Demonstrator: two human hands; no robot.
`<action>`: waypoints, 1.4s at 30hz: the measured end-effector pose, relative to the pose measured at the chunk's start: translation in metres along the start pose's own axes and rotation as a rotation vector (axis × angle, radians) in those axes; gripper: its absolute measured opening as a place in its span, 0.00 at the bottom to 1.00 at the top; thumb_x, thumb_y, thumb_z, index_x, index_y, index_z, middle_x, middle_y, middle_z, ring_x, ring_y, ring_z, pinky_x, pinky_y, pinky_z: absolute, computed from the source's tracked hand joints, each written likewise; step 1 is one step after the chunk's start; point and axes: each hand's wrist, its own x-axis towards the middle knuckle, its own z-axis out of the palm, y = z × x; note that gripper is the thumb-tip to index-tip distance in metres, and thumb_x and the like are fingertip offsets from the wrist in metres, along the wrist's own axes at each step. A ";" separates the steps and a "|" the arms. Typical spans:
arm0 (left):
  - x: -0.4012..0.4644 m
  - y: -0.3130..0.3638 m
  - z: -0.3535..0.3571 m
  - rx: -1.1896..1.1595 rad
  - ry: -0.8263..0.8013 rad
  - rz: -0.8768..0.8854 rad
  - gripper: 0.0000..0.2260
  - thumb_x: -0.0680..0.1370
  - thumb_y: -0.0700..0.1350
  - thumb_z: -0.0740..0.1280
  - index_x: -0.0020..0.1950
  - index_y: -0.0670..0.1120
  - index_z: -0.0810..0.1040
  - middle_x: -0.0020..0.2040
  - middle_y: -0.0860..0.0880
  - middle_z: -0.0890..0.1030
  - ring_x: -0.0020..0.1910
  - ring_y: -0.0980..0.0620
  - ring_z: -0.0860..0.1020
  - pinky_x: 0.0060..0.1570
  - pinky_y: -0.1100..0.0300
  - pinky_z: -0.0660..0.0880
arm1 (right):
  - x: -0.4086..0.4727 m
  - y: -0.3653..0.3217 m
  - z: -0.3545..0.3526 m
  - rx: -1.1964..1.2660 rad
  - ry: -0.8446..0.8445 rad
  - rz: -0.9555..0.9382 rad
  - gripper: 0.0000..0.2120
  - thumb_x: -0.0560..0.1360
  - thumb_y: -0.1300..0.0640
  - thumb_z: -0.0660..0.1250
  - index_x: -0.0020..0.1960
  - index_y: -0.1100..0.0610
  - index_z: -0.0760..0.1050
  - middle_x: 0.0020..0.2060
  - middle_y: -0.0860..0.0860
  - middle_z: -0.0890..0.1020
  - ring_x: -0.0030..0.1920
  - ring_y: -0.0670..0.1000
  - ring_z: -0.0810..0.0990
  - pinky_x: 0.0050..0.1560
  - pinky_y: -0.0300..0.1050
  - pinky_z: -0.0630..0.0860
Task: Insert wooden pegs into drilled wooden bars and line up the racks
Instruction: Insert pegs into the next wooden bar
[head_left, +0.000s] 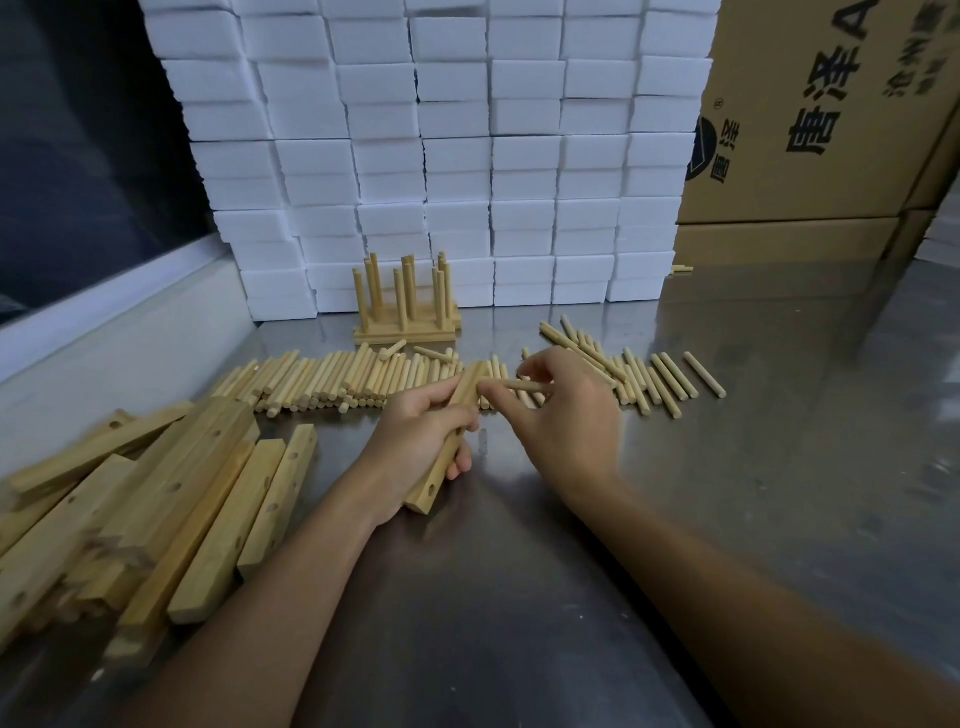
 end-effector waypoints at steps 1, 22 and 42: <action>0.000 0.000 0.000 -0.003 -0.007 -0.007 0.15 0.79 0.35 0.65 0.63 0.48 0.80 0.35 0.50 0.81 0.26 0.48 0.75 0.23 0.60 0.71 | 0.001 0.001 -0.001 0.048 -0.007 0.016 0.18 0.70 0.44 0.77 0.47 0.57 0.78 0.40 0.48 0.80 0.38 0.48 0.78 0.38 0.48 0.77; -0.004 0.006 0.015 -0.335 -0.009 -0.170 0.12 0.84 0.42 0.58 0.58 0.36 0.77 0.39 0.43 0.77 0.26 0.49 0.73 0.19 0.62 0.66 | 0.006 0.005 0.003 0.495 -0.031 0.179 0.06 0.76 0.53 0.73 0.46 0.56 0.81 0.32 0.52 0.82 0.31 0.53 0.81 0.33 0.55 0.79; -0.001 0.004 0.005 -0.785 0.121 -0.254 0.10 0.82 0.43 0.60 0.53 0.37 0.76 0.36 0.43 0.77 0.29 0.51 0.75 0.23 0.64 0.70 | 0.016 0.012 0.015 -0.555 -0.381 0.135 0.19 0.76 0.37 0.64 0.52 0.49 0.84 0.58 0.52 0.76 0.63 0.57 0.70 0.63 0.56 0.65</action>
